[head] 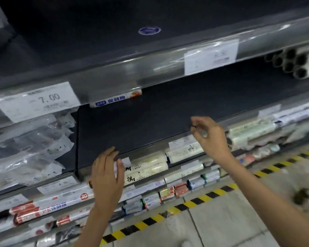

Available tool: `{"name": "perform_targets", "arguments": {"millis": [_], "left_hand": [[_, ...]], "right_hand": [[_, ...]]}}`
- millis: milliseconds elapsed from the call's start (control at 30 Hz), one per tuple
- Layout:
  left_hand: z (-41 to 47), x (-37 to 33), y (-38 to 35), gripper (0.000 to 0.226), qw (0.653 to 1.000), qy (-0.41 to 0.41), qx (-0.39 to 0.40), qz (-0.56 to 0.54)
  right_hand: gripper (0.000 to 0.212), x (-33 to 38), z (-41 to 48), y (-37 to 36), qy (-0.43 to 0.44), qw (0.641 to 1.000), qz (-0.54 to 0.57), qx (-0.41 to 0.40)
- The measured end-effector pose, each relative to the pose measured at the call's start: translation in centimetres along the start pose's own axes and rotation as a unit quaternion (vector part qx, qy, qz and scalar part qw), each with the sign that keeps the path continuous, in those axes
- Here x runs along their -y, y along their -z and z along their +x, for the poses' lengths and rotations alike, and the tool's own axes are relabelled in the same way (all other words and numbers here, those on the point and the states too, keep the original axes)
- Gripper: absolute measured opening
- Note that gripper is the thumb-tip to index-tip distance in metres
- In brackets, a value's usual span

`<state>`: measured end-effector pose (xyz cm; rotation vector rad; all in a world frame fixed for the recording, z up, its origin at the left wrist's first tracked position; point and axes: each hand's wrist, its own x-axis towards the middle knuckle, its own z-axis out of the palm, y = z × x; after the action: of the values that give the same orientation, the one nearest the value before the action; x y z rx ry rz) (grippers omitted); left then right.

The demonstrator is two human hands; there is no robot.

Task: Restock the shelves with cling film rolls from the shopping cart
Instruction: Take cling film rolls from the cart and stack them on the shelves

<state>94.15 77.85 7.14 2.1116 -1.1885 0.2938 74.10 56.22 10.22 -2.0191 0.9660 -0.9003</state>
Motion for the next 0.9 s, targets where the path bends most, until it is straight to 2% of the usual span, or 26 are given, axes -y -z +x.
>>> {"name": "perform_targets", "arguments": {"millis": [67,167,267,400,500,633,900], "left_hand": [[-1.3,-4.3,-0.6,0.042,0.993,0.006,0.063,-0.101],[-3.8,-10.8,-3.0,0.044,0.955,-0.002,0.206,-0.213],[-6.3,-16.3,-7.1,0.041,0.907,-0.045,0.339,-0.246],[-9.1,-23.6,-12.8,0.059,0.844,-0.135,0.456,-0.246],[-10.7,-29.6,-16.8,0.054,0.807,-0.211,0.503,-0.226],[-13.1,-38.1,-21.9,0.054,0.771,-0.295,0.519,-0.222],[-15.0,-53.5,-28.7,0.055,0.734,-0.377,0.521,-0.219]], "right_hand": [[0.026,-1.7,-7.2,3.8,-0.073,0.997,0.005,-0.012],[0.021,-4.6,-16.8,8.7,-0.175,0.982,0.004,-0.065],[0.018,-6.6,-24.6,13.3,-0.259,0.958,-0.014,-0.126],[0.022,-8.4,-31.8,19.1,-0.334,0.922,-0.036,-0.192],[0.023,-10.5,-35.2,23.6,-0.373,0.898,-0.04,-0.229],[0.027,-13.9,-38.1,30.6,-0.398,0.879,-0.057,-0.256],[0.04,-20.6,-38.9,44.6,-0.389,0.873,-0.08,-0.282]]}}
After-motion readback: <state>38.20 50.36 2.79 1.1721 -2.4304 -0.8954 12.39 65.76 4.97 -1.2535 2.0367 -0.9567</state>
